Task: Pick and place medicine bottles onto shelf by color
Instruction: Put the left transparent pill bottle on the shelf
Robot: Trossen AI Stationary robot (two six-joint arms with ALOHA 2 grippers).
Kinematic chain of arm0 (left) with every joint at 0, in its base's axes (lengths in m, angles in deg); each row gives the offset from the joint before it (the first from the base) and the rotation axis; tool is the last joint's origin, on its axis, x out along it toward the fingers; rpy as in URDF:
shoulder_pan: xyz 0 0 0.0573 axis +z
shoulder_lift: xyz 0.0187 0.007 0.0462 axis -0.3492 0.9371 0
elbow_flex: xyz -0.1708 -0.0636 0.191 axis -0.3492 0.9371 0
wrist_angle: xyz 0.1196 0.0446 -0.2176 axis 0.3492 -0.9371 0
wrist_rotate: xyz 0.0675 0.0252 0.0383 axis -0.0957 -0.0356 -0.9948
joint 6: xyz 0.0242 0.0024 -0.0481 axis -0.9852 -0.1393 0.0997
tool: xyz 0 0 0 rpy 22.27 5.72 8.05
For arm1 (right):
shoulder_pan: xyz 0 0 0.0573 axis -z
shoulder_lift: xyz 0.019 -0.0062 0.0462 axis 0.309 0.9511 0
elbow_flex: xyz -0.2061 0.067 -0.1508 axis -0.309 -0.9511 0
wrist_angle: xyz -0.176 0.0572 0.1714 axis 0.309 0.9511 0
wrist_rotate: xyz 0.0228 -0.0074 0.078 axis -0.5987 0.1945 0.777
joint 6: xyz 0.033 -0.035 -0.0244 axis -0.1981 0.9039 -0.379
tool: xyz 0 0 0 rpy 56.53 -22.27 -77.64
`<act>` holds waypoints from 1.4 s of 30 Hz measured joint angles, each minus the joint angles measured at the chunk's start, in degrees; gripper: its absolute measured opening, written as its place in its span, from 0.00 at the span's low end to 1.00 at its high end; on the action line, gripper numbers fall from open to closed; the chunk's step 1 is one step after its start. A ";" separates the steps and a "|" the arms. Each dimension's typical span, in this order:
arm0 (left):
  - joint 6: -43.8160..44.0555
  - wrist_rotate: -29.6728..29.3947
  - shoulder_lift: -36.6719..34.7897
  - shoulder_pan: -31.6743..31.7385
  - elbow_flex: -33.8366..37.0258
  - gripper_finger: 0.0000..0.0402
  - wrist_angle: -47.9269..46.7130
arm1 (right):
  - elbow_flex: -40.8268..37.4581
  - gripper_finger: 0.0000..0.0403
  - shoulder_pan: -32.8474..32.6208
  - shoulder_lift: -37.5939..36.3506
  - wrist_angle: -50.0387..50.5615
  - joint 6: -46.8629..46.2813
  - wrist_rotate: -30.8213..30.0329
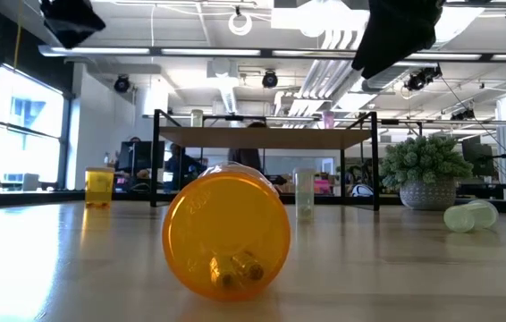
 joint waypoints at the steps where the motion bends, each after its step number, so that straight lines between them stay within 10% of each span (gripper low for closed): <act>1: -0.61 -0.03 0.21 0.01 -1.80 0.53 -2.31 | 0.00 0.51 0.00 -0.02 0.00 -0.04 -0.01; 10: 1.48 2.43 3.25 -3.22 -9.09 0.53 -20.22 | 0.00 0.51 0.00 0.00 -0.22 -1.63 0.15; 42: 27.94 -7.95 16.60 -22.47 5.17 0.53 -20.17 | 0.00 0.51 0.00 0.00 -1.92 1.56 0.03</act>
